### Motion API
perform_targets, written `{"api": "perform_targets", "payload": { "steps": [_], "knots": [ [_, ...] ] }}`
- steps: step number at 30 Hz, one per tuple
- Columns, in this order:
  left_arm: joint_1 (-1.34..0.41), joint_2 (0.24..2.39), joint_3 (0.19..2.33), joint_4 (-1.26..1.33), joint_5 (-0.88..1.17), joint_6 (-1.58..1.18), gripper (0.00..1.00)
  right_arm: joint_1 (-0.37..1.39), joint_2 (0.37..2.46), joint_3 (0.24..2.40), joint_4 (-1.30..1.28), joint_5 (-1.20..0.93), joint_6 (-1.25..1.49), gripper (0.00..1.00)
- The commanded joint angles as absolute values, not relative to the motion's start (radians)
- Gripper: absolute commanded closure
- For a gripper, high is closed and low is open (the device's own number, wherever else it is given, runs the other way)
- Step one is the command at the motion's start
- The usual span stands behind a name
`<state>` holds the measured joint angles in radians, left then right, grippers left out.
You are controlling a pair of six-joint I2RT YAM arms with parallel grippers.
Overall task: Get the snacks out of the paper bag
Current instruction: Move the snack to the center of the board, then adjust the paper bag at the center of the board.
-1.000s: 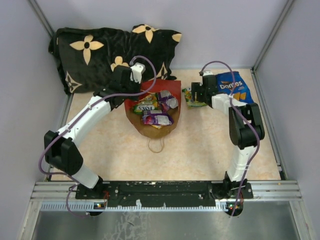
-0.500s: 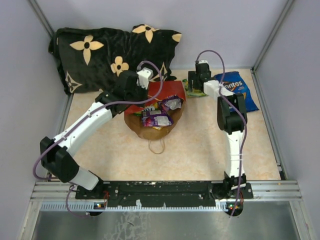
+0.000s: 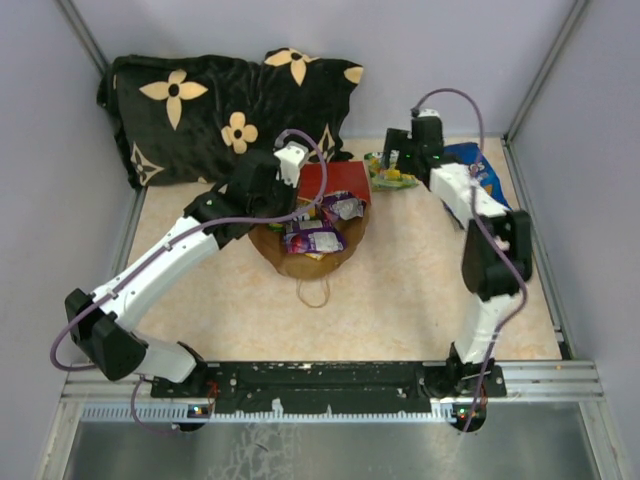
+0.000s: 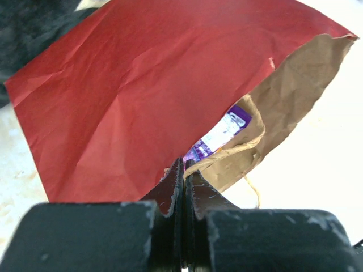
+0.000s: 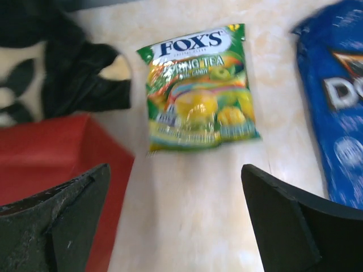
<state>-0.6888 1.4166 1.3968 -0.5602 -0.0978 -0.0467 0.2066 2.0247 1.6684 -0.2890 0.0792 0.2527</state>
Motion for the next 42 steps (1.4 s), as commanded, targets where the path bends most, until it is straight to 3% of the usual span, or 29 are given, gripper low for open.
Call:
{"api": "perform_targets", "payload": {
  "steps": [1, 6, 9, 10, 11, 12, 13, 16, 20, 24, 28, 33, 38, 42],
  "knots": [
    [-0.689, 1.39, 1.427, -0.607, -0.186, -0.015, 1.0, 0.219, 1.54, 1.314, -0.059, 0.009, 0.392, 0.01],
    [-0.689, 1.38, 1.416, -0.598, -0.207, -0.008, 0.97, 0.439, 1.166, 0.823, 0.092, 0.327, 0.492, 0.01],
    [-0.689, 1.391, 1.422, -0.599, -0.207, -0.008, 0.88, 0.572, 0.984, 0.639, 0.229, 0.415, 0.53, 0.01],
    [-0.689, 1.391, 1.427, -0.605, -0.218, -0.012, 0.72, 0.618, 0.964, 0.624, 0.223, 0.445, 0.508, 0.01],
    [-0.689, 1.386, 1.427, -0.61, -0.225, -0.015, 0.44, 0.659, 0.959, 0.622, 0.201, 0.486, 0.484, 0.01],
    [-0.689, 1.375, 1.422, -0.61, -0.239, -0.016, 0.1, 0.695, 0.971, 0.63, 0.172, 0.526, 0.45, 0.01],
    [-0.689, 1.355, 1.412, -0.607, -0.268, -0.022, 0.02, 0.72, 0.992, 0.645, 0.14, 0.554, 0.421, 0.01],
    [-0.689, 1.245, 1.361, -0.575, -0.353, -0.056, 0.0, 0.768, 1.022, 0.673, 0.113, 0.58, 0.355, 0.01],
    [-0.689, 1.035, 1.235, -0.471, -0.413, -0.081, 0.0, 0.782, 0.978, 0.693, 0.134, 0.466, 0.327, 0.02],
    [-0.685, 0.845, 1.092, -0.403, -0.552, -0.153, 0.0, 0.785, 1.055, 0.83, -0.049, 0.525, 0.342, 0.01],
    [-0.649, 0.846, 1.036, -0.443, -0.636, -0.282, 0.0, 0.785, 1.149, 0.887, -0.076, 0.559, 0.313, 0.01],
    [-0.492, 0.959, 0.962, -0.384, -0.418, -0.391, 0.0, 0.784, 1.261, 0.968, -0.099, 0.538, 0.31, 0.01],
    [-0.492, 0.842, 0.775, -0.172, -0.244, -0.336, 0.0, 0.78, 1.31, 0.982, -0.091, 0.519, 0.319, 0.02],
    [-0.494, 0.799, 0.675, -0.181, -0.163, -0.363, 0.0, 0.77, 1.347, 0.988, -0.084, 0.513, 0.324, 0.02]
  ]
}}
